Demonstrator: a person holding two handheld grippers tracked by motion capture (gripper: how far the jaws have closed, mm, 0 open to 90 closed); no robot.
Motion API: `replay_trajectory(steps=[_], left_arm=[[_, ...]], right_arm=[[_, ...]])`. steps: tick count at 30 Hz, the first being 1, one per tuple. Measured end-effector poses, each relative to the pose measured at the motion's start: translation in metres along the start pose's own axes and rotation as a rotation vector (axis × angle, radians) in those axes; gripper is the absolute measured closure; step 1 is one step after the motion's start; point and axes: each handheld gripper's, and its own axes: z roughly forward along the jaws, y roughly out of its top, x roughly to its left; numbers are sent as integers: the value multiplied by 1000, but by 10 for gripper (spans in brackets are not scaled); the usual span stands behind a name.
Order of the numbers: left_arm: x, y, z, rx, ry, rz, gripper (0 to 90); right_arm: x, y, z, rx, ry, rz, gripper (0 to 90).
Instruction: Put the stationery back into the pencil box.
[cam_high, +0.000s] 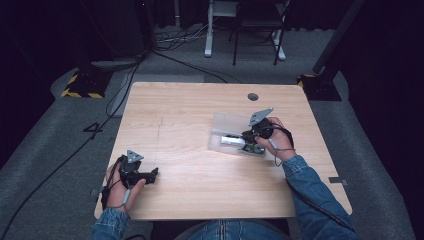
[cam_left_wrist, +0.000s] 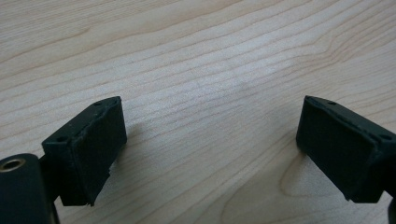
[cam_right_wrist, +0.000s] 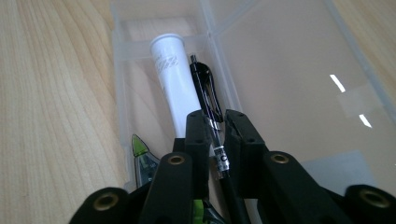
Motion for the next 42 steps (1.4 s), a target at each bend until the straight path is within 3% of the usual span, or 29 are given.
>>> replay_trajectory(steps=[3,12,18,31,42], left_arm=[[0,0,0,1,-1,3,87],[0,0,0,1,0,3,87],[0,-1,0,-3,-5,2,88],[1,-1,-1,-3,-5,2,86],[1,2,2,4,-1,-1,69]], right_arm=[[0,0,-8,-31,-9,28,737],[7,-5,-38,-174,-52,135,426],[11,-15,-60,-201,-92,153,373],[21,-46,-106,-214,-175,218,351],[34,-74,-126,-201,-220,276,340]])
